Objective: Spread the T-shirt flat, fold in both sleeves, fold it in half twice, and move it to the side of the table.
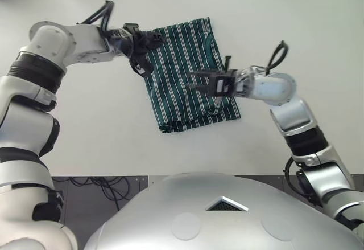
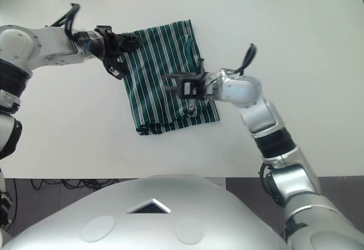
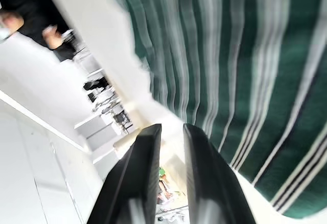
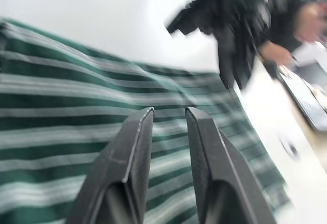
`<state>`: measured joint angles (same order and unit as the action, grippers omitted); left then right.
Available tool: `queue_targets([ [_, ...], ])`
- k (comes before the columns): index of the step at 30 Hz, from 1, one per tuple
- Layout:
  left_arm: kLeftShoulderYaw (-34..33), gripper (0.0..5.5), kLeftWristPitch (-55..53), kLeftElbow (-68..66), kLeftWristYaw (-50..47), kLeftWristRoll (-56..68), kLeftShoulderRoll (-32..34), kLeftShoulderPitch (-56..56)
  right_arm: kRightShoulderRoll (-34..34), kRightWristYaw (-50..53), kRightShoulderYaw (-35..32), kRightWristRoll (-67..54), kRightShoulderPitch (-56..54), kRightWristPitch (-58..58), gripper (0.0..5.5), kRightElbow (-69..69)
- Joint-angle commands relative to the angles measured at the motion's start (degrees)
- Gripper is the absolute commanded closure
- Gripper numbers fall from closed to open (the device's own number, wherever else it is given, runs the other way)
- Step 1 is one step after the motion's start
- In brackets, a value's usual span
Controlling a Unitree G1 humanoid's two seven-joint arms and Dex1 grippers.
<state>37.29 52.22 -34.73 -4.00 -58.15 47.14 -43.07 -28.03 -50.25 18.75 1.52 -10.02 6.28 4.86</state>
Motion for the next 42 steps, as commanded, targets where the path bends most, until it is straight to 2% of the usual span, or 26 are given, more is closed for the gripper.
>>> queue_targets([
  [1, -7.39, 4.79, 4.15, 7.22, 5.13, 24.02, 5.48, 13.22, -5.09, -2.56, -9.11, -8.35, 4.59, 0.14, 4.36, 1.67],
  [3, -8.69, 4.79, 4.18, 12.71, 9.77, 37.28, 9.89, 21.56, -8.72, -4.39, -13.68, -10.6, 8.54, 2.72, 4.36, -0.54],
  [6, -8.13, 4.34, 3.52, 18.49, 16.63, 50.44, 16.43, 34.31, -13.03, -6.76, -19.31, -11.92, 14.14, 10.1, 4.01, -3.76],
  [8, -7.36, 3.95, 2.57, 20.94, 21.17, 53.09, 19.25, 41.74, -15.13, -7.09, -20.91, -9.79, 16.85, 17.61, 3.57, -4.29],
  [10, -7.86, 3.71, 0.94, 22.76, 24.35, 52.54, 19.59, 46.44, -16.99, -6.18, -19.72, -4.03, 18.07, 24.55, 3.3, -7.2],
  [16, -10.83, 3.01, -0.26, 22.28, 25.82, 43.84, 14.11, 50.39, -17.62, -2.96, -14.11, 6.27, 18.2, 35.85, 2.54, -16.48],
  [22, -11.72, 3.01, 0.76, 19.25, 22.58, 37.66, 5.52, 52.33, -13.3, 3.12, -5.43, 15.72, 11.1, 42.63, 2.54, -25.81],
  [29, -11.05, 3.01, 4.24, 15.83, 21.85, 32.68, 1.28, 52.7, -9.67, 6.7, 1.16, 17.45, 5.78, 43.82, 2.54, -29.49],
  [31, -11.37, 3.33, 4.83, 14.26, 21.46, 31.98, 0.76, 52.59, -9.47, 6.77, 3.08, 17.62, 4.99, 44.2, 2.54, -30.04],
  [42, -10.82, 4.28, 5.81, 11.63, 22.43, 30.96, -0.22, 51.5, -11.58, 7.6, 6.62, 17.02, 3.89, 43.78, 4.38, -30.65],
])
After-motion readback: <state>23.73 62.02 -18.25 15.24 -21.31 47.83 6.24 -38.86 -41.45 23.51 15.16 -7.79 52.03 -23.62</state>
